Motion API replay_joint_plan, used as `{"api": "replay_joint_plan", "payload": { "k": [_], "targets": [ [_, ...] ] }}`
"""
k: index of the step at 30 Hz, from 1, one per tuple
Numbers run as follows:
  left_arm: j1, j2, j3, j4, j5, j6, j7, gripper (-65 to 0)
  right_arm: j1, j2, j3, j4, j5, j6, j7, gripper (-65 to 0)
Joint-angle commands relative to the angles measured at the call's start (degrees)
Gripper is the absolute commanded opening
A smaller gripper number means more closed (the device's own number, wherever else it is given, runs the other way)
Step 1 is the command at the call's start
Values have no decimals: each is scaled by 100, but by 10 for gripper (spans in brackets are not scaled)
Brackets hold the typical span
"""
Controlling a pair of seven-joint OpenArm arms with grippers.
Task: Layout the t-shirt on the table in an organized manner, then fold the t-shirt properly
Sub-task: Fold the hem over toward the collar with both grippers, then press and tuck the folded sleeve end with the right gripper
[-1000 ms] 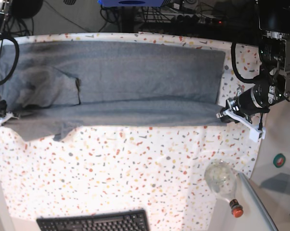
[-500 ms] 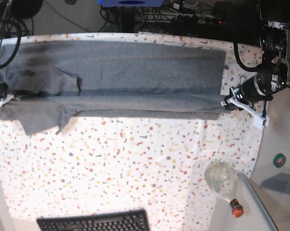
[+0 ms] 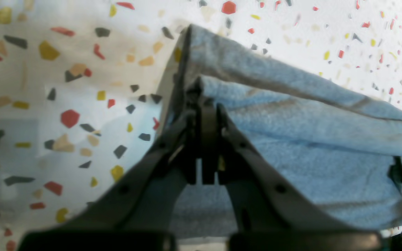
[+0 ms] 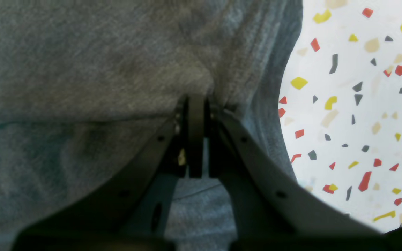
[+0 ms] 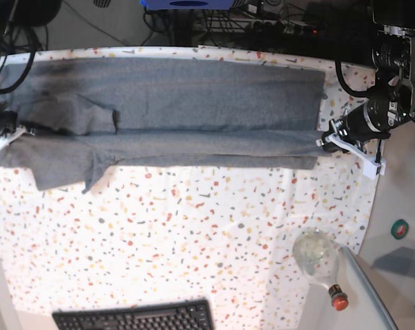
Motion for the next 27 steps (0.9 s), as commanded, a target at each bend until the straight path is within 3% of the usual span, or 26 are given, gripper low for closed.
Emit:
{"api": "replay_joint_plan", "payload": {
  "k": [1,6,12,27],
  "targets": [
    [-54,-97,-51,121,-29,-34,-75,-650,56,155,220,91,-45,-15,10,-650],
    [-10,-97,11,148,-20,-34,-75,-650,48,119,440,126,-45,-15,-368,-650],
    [-10,-88,2,104,-2,-34,-75,-650,4,-83,422,126,-45,-15,-412,-650],
    [-10,-97,-15,95,6,-8,-75,-650,-5,-83,475,82,-36,-15,-535,-650]
  ]
}}
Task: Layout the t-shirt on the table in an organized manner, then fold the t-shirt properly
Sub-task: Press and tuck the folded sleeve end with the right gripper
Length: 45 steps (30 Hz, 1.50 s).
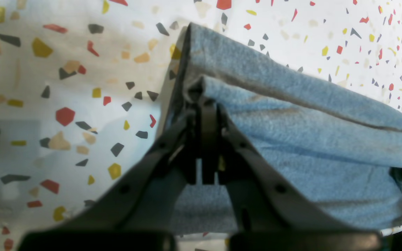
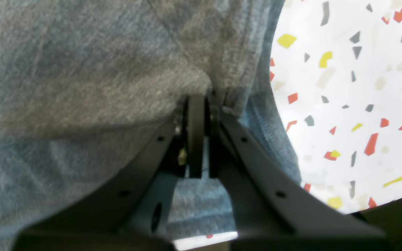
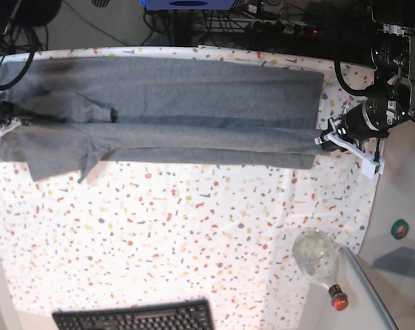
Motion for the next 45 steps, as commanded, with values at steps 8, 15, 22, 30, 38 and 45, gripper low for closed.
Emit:
{"api": "replay_joint_plan", "payload": {
  "k": [8,15,22,30,38,45],
  "targets": [
    [-43,-246,-233,69,-15,-23,-73,-145,14,-776,1104,707,32,-24,27,-99],
    [256,62,-2176,86,-51,-111,-82,-35,401,-776,242,1287,-12,-24,704,-119],
    [713,396,-3521,86,-24,-1491,-82,-35,2432,-108,-646,-2177,-425,-68,1213,-120],
    [1073,413,-4198,69,-15,-1825,-82,-35,2977,-293,-628,-3267,-1313,-33,1767,-122],
    [1021,405,-4189,-257,-15,-1825,-82,-36,2898,-407,-593,-3285,-1304,-24,1750,-500],
    [1021,387,-4189,-292,-15,-1825,-82,-36,2599,-469,-566,-2449,-1304,-24,1125,-650]
  ]
}}
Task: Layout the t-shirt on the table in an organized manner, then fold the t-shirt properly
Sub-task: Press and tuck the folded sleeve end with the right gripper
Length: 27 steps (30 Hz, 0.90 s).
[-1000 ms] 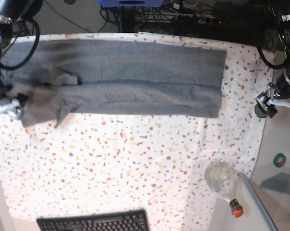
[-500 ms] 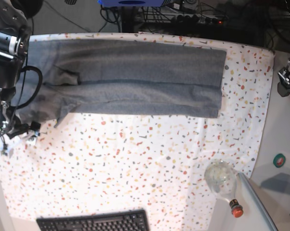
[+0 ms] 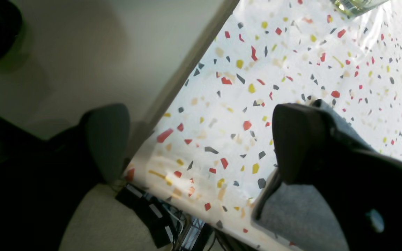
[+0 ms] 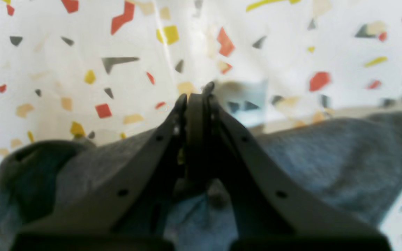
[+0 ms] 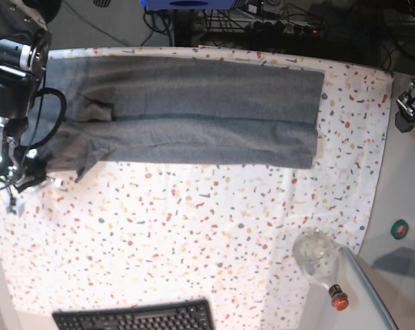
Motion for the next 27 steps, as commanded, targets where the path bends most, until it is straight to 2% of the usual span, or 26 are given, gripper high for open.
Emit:
{"api": "replay_joint_plan", "payload": {
  "k": [1,7,11,13,17,25,26,27],
  "targets": [
    [4,-129,-45,71,-70,-42,-99,-36,15,-19,19,440,-6,13,-80,-650],
    [-5,-138,-45,71,-70,-51,-99,-36,-1023,-379,19,2550,-6,-5,-1012,-650],
    [-101,-129,-45,62,-70,-51,-99,-36,-1541,-740,512,3394,-15,-22,-1275,-650],
    [-110,-129,-45,18,-70,-51,-99,-36,-1752,-933,767,3719,-15,4,-1398,-650],
    [-119,-129,-45,-61,-70,-51,-99,-36,-2218,-1083,837,4220,-6,13,-1486,-650],
    [-119,-111,-36,-43,-70,-59,-99,-36,-2570,-1522,898,4387,-6,4,-1495,-650],
    [-119,-111,-36,-43,-70,-59,-99,-36,-2588,-1584,898,4484,-24,-5,-1495,-635],
    [-110,-120,-36,-43,-70,-59,-99,-36,-2658,-1636,898,4598,-24,-5,-1504,-545]
  ]
}}
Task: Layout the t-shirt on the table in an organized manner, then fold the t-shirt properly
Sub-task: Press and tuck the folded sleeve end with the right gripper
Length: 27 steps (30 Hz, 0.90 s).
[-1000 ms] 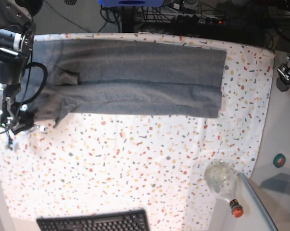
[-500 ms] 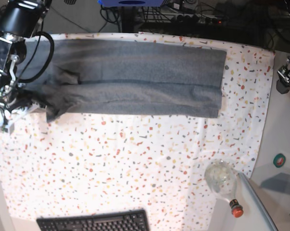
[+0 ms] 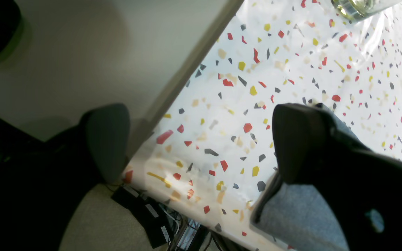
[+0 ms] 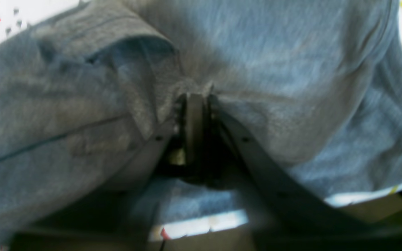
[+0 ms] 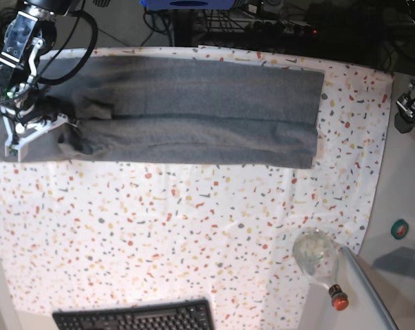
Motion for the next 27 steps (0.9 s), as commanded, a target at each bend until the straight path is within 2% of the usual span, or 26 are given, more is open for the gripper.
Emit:
{"api": "replay_joint_plan", "payload": {
  "k": [1,3,5,8,10,11,13,14,21,27],
  "targets": [
    [26,-142,-36,105,-79,-57,-101,-36,-33,5,15,291,59,4,55,-459],
    [52,-151,-36,97,-79,-66,-101,-36,-218,-136,-2,686,68,4,55,-345],
    [70,-151,-36,97,-79,-84,-101,-36,-376,-215,-29,1029,68,4,55,-333],
    [70,-151,-36,97,-79,-84,-101,-36,-297,-206,-46,1117,68,13,107,-383],
    [70,-151,-36,97,-79,-84,-101,-36,-104,-180,-46,933,68,22,107,-438],
    [61,-151,-36,97,-79,-84,-101,-36,11,-162,-46,810,68,22,107,-480],
    [43,-133,-36,132,-79,-84,-101,-36,186,-65,-46,572,68,22,107,-612],
    [43,-124,-36,141,-79,-84,-101,-36,274,-65,-46,431,68,22,107,-650],
    [78,-124,-45,114,-79,-84,-101,-36,503,-153,-64,-606,68,22,327,-650],
    [87,-133,-45,97,-79,-84,-101,-36,28,-197,-574,-175,68,13,309,-650]
  ]
}}
